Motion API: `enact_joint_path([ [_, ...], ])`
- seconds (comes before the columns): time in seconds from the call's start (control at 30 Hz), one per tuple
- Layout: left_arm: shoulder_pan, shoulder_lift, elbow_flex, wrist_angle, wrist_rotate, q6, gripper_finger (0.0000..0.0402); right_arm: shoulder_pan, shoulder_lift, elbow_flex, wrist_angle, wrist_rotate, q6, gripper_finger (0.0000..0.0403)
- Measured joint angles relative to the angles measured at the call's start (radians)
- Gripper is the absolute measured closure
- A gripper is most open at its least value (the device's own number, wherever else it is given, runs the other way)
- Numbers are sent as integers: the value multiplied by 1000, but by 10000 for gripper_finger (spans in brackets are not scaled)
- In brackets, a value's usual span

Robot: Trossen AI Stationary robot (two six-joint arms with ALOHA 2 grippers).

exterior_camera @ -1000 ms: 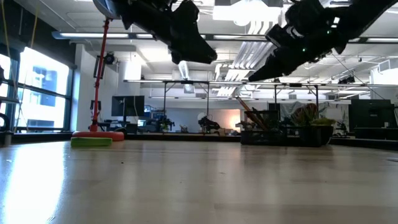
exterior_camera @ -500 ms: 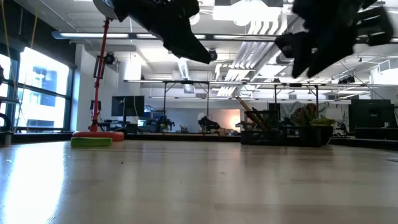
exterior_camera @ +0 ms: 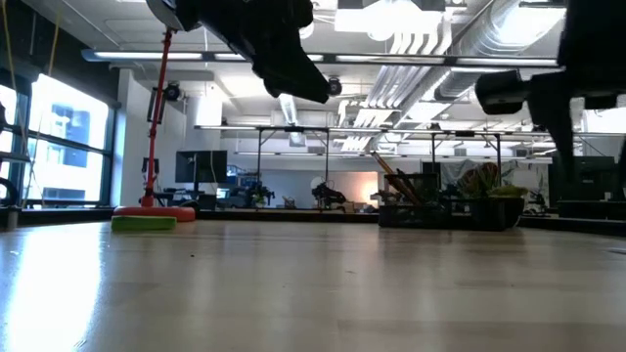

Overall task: Pick and place office supplies into organizer
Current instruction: Put the green scissors into the black desk organizer

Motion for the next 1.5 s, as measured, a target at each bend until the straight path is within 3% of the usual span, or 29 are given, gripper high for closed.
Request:
enact_joint_path([
  [0.27,-122,7,0,-16,-23,-41,218,175,175,191,-19,16,95,284],
  [0.53,-213,7,0,-6,-82,-29,218,291,360,343,-183,-54,170,284],
  [0.67,-237,7,0,13,-125,-75,218,322,387,344,-138,-69,191,284],
  [1.27,-250,7,0,86,-198,-395,218,435,391,233,1,89,141,284],
  [1.5,-260,7,0,88,-209,-419,218,437,391,213,27,105,146,304],
])
